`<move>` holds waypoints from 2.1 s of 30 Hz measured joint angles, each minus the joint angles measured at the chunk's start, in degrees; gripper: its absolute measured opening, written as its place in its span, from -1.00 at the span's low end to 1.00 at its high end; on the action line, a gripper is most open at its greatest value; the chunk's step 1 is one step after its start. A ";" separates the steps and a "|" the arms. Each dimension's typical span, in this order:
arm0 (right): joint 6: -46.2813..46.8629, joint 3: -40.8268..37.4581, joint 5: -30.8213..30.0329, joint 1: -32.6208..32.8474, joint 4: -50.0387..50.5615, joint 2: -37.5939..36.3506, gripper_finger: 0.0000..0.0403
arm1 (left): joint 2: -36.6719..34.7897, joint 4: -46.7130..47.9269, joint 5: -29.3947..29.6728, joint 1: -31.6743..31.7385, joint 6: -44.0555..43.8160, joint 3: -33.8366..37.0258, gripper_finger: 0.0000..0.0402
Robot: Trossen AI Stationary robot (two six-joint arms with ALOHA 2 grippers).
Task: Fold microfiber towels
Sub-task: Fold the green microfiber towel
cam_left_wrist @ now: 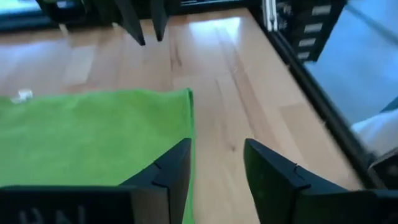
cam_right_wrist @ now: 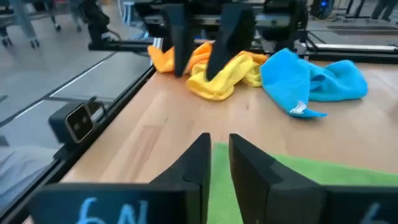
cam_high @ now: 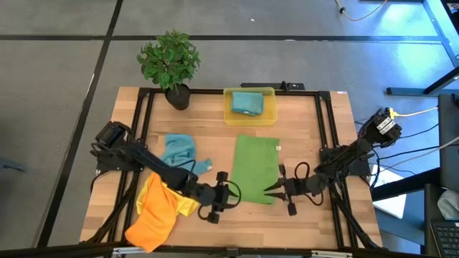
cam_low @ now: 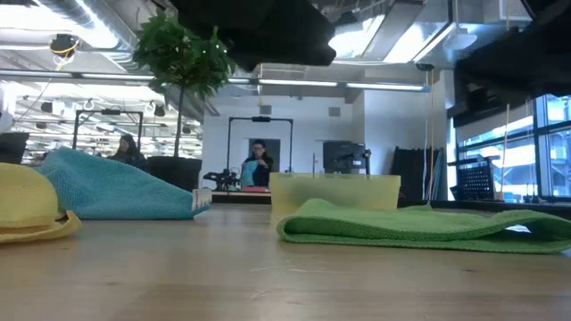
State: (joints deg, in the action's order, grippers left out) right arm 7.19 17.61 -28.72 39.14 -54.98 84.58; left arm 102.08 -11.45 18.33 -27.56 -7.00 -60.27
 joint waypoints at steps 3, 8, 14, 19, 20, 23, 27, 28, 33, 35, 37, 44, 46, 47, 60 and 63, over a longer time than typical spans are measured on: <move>0.93 0.09 1.47 0.79 2.18 0.00 -0.52 | 0.65 0.58 0.14 -0.59 2.55 -0.02 -0.30; 4.67 4.57 2.63 2.14 15.16 0.29 -0.15 | 0.76 6.75 -0.20 -0.52 1.59 0.04 -0.30; 5.50 12.64 -1.55 4.79 33.50 3.53 0.04 | 2.20 13.95 1.26 -2.37 10.25 0.07 -0.30; 4.71 15.61 -5.46 6.49 35.56 4.87 0.04 | 6.13 11.89 6.40 -3.99 22.38 0.09 -0.30; 4.94 15.84 -5.79 6.54 35.56 4.98 0.03 | 6.79 11.65 6.62 -3.91 23.82 0.02 -0.30; 6.02 15.87 -6.13 6.66 35.73 4.98 0.00 | 8.24 10.40 7.27 -3.24 26.19 0.08 -0.30; 7.01 15.87 -6.16 6.66 36.28 4.98 -0.02 | 8.28 10.62 7.45 -1.64 27.15 0.07 -0.30; 7.55 15.87 -6.16 6.66 36.28 4.98 -0.03 | 8.28 10.82 7.47 -1.20 27.57 0.07 -0.30; 7.73 15.87 -6.92 6.66 36.41 4.98 -0.03 | 8.99 10.28 4.40 0.72 32.94 -0.09 -0.30; 7.89 15.87 -6.92 6.66 36.41 4.98 -0.03 | 9.78 11.70 2.48 1.49 33.36 -0.34 -0.30; 9.49 15.87 -6.92 6.66 36.57 4.98 -0.03 | 10.81 11.78 0.97 2.25 34.56 -1.75 -0.30; 10.33 15.85 -7.13 6.66 37.38 4.98 -0.03 | 14.09 14.64 0.18 3.27 39.19 -6.87 -0.30; 10.33 15.85 -7.20 6.66 37.42 4.98 -0.03 | 15.03 16.77 0.18 3.46 39.55 -7.95 -0.30; 10.34 15.85 -7.22 6.64 37.43 4.98 -0.03 | 15.52 17.75 0.10 3.53 39.53 -8.28 -0.30; 9.38 15.85 -9.73 6.66 45.26 4.94 -0.03 | 16.85 18.67 1.59 3.00 41.65 -8.50 -0.45; 10.60 15.82 -8.48 6.85 48.60 4.94 -0.03 | 16.90 18.71 1.31 3.00 41.29 -8.40 -0.65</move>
State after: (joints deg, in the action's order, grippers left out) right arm 17.79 33.43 -37.20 45.99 -6.38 89.52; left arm 118.98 7.27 19.65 -24.56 34.29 -68.67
